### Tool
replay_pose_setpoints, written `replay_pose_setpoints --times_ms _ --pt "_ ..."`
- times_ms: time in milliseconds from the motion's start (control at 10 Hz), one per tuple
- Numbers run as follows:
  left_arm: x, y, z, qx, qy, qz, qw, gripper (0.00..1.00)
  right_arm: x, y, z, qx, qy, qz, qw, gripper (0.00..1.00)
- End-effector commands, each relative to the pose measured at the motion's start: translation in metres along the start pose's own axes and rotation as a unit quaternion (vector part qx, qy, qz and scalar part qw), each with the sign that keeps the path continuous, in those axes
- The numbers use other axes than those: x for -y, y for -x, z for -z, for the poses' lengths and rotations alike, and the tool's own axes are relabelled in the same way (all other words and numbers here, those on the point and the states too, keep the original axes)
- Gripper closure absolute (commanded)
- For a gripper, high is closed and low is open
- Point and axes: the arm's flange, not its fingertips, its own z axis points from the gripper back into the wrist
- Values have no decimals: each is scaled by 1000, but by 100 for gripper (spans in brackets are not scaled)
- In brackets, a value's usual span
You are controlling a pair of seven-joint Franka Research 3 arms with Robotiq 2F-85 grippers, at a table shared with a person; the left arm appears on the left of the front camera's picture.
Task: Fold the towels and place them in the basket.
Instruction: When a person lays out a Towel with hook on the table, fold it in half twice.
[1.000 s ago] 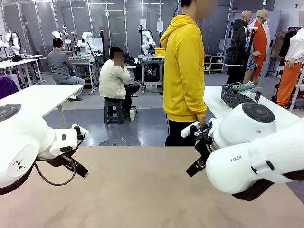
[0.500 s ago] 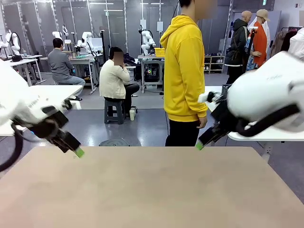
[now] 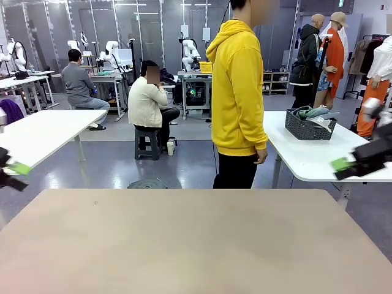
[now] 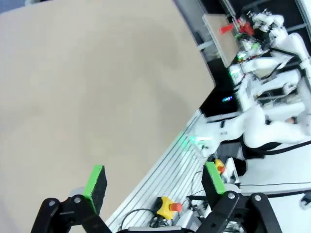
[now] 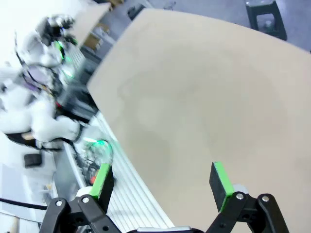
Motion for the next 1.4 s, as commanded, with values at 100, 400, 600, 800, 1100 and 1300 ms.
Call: replay_pose_setpoints --times_ms 100,400,600,800,1100,1300 --pt "-56 42 -55 69 42 -45 996 0 49 33 -61 80 -45 40 995 0" --pt "-92 81 -106 131 41 -86 987 0 68 76 -111 150 -37 78 985 0" --pt "-94 94 -116 145 45 -89 984 0 65 88 -126 161 -29 77 983 0" --pt "-95 100 -120 150 68 -100 981 0 65 88 -131 173 -23 86 981 0" --pt "-96 103 -118 146 41 -107 983 0 68 97 -130 161 -25 96 982 0" --pt "-96 103 -118 146 41 -107 983 0 68 97 -130 161 -25 96 982 0"
